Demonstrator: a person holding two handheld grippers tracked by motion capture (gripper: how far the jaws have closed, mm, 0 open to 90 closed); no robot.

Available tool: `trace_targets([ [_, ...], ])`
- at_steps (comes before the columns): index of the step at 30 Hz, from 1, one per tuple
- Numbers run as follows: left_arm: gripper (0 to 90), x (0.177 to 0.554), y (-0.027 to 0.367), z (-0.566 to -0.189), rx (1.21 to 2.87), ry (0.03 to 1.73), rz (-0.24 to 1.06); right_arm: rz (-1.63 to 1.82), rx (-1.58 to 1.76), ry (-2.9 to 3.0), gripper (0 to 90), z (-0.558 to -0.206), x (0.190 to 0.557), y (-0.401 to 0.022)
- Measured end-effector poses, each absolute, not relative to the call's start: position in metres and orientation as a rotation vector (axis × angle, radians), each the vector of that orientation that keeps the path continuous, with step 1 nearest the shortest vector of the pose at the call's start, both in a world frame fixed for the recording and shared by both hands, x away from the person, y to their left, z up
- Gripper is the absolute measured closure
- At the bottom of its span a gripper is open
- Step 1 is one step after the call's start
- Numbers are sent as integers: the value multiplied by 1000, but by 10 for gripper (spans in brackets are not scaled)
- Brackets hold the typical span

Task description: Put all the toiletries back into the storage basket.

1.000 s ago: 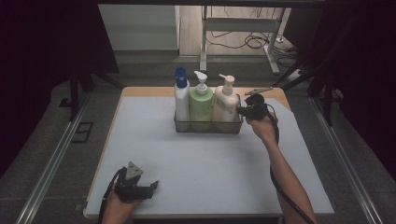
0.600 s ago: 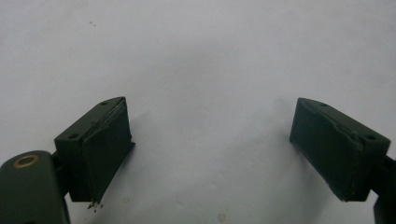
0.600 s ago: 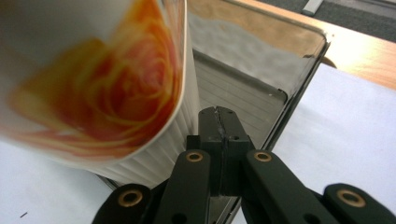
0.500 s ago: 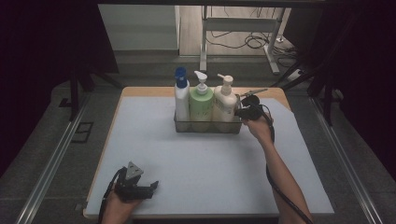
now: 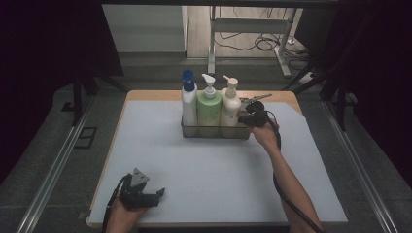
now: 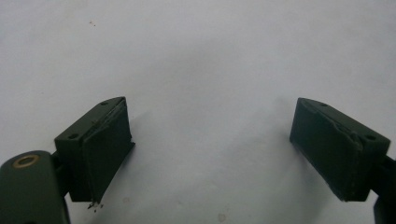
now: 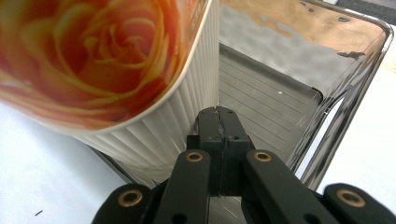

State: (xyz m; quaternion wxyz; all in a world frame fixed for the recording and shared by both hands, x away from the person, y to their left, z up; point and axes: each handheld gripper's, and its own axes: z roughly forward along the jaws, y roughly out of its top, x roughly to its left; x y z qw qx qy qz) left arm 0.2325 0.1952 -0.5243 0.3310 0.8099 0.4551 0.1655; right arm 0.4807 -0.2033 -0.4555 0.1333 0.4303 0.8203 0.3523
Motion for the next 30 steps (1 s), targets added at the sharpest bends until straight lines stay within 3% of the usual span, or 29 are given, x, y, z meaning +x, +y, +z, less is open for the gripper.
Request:
trace_targets([
  [25, 122, 233, 195, -524, 2118, 1190, 432, 1004, 1207, 2409, 899, -453, 472, -195],
  [30, 122, 233, 195, -524, 2118, 1190, 433, 1004, 1215, 2393, 844, -453, 472, -198],
])
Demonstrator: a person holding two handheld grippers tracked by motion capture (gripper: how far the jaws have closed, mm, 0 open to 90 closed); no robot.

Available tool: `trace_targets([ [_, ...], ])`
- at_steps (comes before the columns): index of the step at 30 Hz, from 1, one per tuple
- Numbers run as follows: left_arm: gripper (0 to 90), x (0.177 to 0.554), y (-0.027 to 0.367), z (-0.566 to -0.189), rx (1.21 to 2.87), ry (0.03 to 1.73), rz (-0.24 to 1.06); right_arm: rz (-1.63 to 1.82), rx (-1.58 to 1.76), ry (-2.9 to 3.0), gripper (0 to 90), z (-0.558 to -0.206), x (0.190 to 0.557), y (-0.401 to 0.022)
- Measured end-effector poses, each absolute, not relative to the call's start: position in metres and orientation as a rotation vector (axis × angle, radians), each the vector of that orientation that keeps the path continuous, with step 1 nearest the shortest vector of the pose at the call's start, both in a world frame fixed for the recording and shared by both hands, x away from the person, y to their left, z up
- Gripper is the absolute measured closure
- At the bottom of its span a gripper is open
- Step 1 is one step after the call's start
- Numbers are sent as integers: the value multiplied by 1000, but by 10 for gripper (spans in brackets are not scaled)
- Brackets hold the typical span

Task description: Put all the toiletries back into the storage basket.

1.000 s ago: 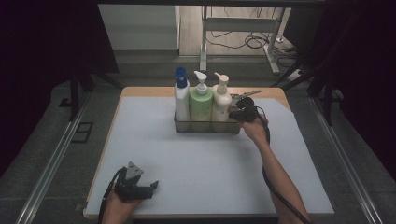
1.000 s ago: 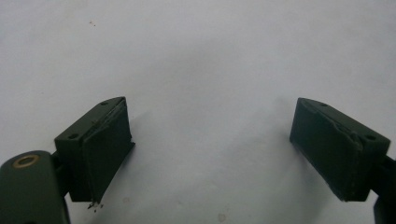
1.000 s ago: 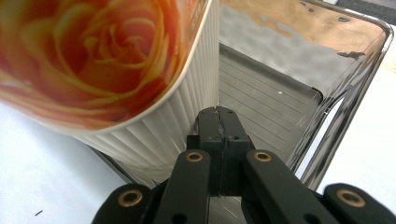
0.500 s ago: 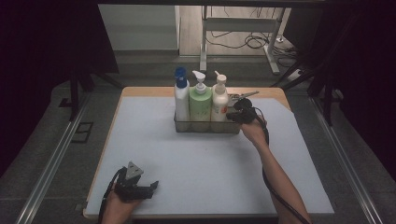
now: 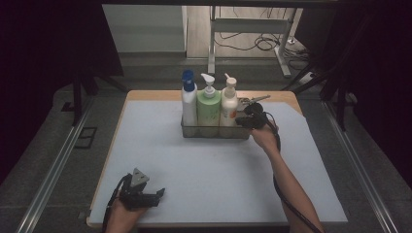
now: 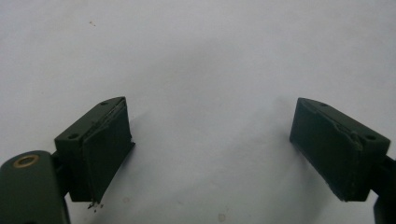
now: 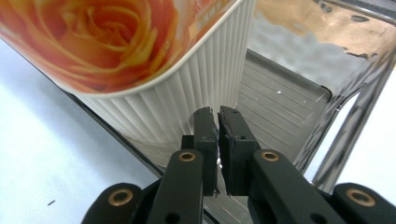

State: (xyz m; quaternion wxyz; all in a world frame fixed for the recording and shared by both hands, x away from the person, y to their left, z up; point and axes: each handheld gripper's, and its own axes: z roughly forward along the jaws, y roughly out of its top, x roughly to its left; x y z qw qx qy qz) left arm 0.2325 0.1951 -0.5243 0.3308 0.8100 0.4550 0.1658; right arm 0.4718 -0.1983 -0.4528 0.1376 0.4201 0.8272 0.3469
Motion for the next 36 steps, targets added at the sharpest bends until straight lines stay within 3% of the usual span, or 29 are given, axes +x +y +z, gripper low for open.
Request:
trace_targets([
  [28, 122, 232, 195, -524, 2117, 1190, 434, 999, 1156, 2377, 571, -438, 452, -208],
  [36, 122, 232, 195, -524, 2116, 1190, 435, 1015, 1142, 2393, 446, -435, 445, -207],
])
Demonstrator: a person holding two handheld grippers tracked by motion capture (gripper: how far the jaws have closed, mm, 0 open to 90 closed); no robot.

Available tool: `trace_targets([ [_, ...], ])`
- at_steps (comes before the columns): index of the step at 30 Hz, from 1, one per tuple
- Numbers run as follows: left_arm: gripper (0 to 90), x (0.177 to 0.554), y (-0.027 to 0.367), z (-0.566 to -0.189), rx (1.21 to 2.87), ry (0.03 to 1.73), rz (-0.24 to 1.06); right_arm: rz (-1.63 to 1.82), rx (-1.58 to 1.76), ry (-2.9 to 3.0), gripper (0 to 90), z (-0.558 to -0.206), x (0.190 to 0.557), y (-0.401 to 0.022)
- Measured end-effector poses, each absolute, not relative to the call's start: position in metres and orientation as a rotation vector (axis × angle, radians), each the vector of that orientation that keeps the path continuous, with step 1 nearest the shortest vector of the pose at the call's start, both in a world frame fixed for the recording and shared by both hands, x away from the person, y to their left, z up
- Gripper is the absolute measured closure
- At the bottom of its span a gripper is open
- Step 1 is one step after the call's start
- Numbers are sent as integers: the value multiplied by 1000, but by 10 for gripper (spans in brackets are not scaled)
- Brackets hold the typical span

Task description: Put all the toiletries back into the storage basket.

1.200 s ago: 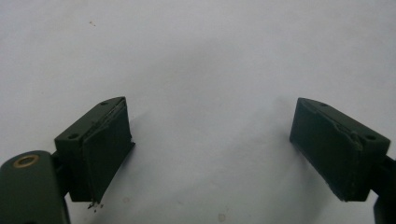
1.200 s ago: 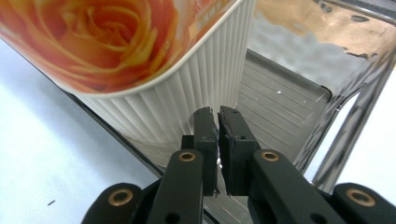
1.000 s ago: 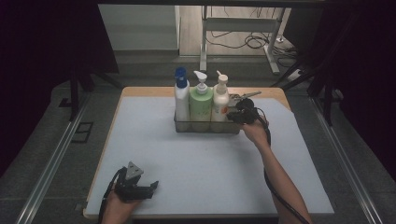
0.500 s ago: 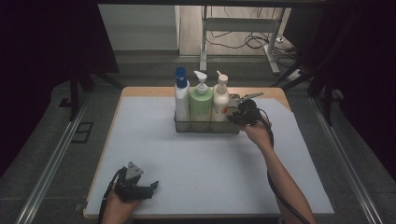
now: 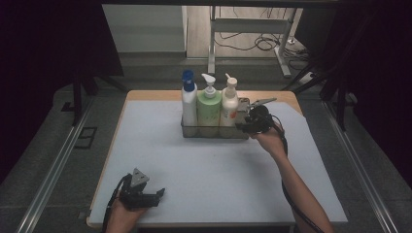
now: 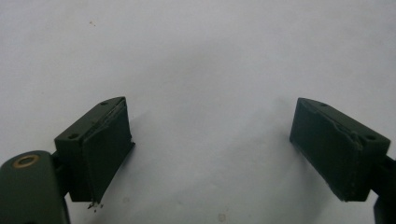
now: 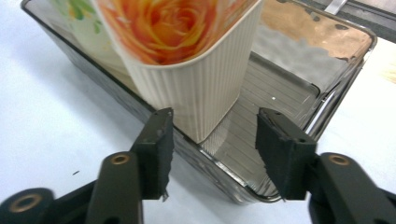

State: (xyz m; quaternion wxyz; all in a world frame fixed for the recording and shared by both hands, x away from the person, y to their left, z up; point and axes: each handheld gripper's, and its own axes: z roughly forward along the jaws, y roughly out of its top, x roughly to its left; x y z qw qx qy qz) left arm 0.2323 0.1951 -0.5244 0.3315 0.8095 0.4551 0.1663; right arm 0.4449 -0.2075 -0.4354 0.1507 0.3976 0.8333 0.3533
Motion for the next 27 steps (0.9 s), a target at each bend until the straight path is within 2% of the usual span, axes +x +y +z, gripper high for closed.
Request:
trace_targets([
  [20, 122, 232, 195, -524, 2115, 1190, 435, 1009, 1048, 2427, 186, -422, 414, -216],
  [27, 122, 232, 195, -524, 2115, 1190, 436, 1004, 1025, 2448, 132, -420, 400, -221],
])
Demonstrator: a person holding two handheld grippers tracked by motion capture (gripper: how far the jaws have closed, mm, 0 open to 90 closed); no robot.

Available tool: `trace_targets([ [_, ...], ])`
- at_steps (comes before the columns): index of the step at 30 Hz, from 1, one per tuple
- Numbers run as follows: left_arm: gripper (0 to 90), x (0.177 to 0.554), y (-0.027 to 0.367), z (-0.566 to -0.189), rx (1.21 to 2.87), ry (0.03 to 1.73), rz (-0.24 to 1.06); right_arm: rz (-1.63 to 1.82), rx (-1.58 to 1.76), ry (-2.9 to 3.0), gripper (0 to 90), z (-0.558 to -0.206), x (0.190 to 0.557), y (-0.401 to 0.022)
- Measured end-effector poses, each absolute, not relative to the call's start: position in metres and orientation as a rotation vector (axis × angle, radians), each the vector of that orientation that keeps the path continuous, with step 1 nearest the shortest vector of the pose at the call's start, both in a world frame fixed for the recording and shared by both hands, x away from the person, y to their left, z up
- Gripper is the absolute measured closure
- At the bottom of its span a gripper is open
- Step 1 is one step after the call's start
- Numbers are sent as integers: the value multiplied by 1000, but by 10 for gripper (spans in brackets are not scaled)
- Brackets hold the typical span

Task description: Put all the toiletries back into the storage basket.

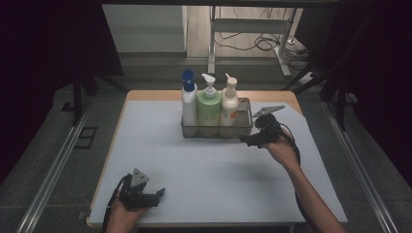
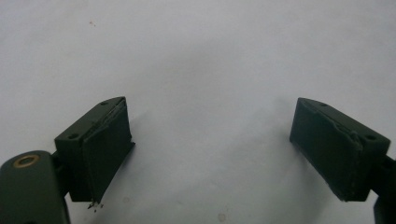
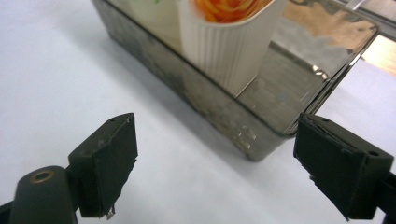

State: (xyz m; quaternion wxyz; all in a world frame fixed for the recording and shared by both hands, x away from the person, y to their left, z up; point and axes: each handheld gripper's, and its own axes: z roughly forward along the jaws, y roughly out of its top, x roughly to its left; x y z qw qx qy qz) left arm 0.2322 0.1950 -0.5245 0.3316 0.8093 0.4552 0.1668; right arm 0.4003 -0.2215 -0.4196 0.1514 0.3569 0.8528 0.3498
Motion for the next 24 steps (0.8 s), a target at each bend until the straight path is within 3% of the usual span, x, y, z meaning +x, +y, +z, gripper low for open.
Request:
trace_targets([
  [24, 123, 232, 195, -525, 2115, 1189, 438, 995, 975, 2483, 0, -436, 346, -250],
])
